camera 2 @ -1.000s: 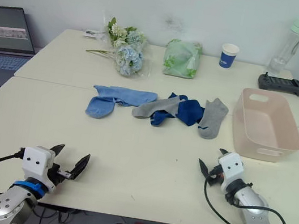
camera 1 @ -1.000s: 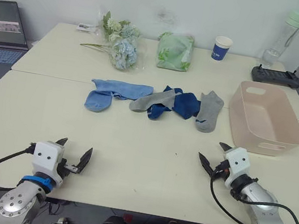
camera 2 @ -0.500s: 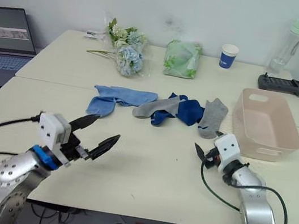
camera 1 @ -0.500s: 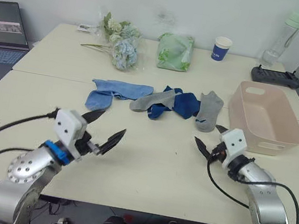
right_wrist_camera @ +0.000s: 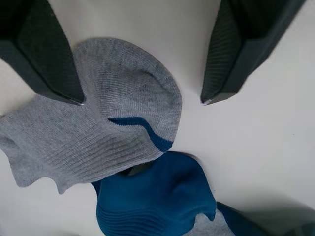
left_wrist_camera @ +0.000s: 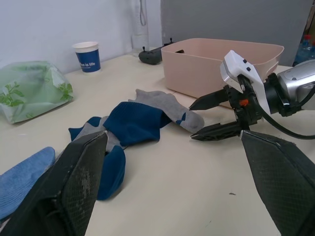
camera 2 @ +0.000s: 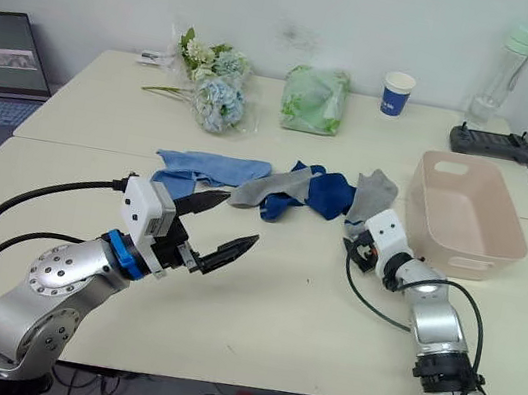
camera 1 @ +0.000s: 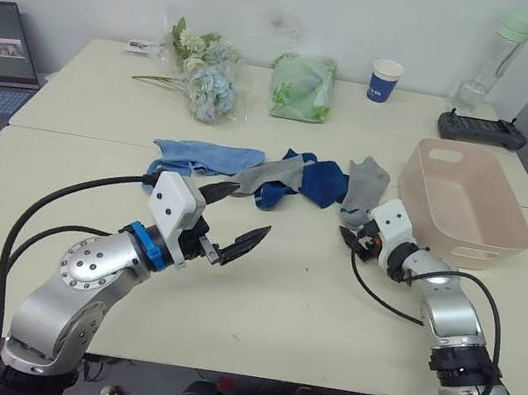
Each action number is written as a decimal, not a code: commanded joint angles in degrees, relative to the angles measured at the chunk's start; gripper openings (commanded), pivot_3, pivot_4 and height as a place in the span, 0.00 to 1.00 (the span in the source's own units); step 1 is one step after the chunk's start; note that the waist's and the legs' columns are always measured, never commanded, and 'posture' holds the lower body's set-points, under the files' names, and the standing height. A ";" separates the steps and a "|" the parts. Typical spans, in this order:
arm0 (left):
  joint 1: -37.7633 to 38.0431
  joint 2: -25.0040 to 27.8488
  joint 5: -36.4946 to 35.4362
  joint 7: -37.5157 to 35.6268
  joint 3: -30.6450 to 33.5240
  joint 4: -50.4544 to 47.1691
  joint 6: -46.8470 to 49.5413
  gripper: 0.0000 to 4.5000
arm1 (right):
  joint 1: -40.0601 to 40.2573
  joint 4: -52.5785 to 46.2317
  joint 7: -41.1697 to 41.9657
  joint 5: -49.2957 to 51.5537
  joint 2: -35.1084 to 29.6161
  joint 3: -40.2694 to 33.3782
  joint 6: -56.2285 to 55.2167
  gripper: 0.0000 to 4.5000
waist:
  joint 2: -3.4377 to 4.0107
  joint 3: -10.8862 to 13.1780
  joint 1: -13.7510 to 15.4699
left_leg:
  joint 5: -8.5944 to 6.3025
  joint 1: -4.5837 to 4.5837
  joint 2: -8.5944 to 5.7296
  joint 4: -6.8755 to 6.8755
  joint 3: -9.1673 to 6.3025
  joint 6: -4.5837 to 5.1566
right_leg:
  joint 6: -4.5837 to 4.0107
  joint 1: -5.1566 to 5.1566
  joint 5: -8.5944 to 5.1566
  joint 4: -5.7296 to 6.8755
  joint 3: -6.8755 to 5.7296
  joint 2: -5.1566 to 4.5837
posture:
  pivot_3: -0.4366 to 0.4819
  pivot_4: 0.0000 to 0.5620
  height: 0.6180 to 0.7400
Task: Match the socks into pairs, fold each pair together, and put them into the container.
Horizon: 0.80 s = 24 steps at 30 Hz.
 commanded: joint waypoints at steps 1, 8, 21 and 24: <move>0.33 -0.75 0.77 0.70 -0.45 -1.64 -1.42 1.00 | -1.71 0.00 -0.81 -0.36 0.49 -0.40 -0.61 0.57 | 0.00 0.00 0.00 | 0.00 0.00 0.00 0.00 0.00 0.00 | 0.00 0.00 0.00 0.01 0.00 0.00 | 0.48 0.27 1.00; 1.78 -2.07 0.84 1.56 0.02 -2.51 -1.14 1.00 | -0.73 -1.46 1.34 0.97 0.11 -1.24 -1.03 0.02 | 0.00 0.00 0.00 | 0.01 0.00 0.00 0.01 -0.02 0.01 | 0.00 -0.01 0.00 0.02 -0.02 0.00 | 0.48 0.27 1.00; 9.12 2.04 0.14 -2.96 4.47 -1.20 -2.59 1.00 | 5.89 -25.53 21.90 12.51 -2.84 10.31 12.95 0.01 | 0.00 0.00 0.02 | -0.05 0.00 0.01 -0.01 -0.15 0.11 | -0.01 0.02 0.01 0.03 -0.08 0.00 | 0.48 0.27 1.00; 9.93 2.47 -0.30 -3.35 5.21 -1.67 -2.21 1.00 | 6.52 -26.48 23.60 13.64 -3.63 11.50 14.89 0.01 | 0.00 0.00 0.28 | -0.05 0.00 -0.02 0.01 -0.18 0.11 | -0.01 0.05 0.02 0.02 -0.09 -0.01 | 0.48 0.27 1.00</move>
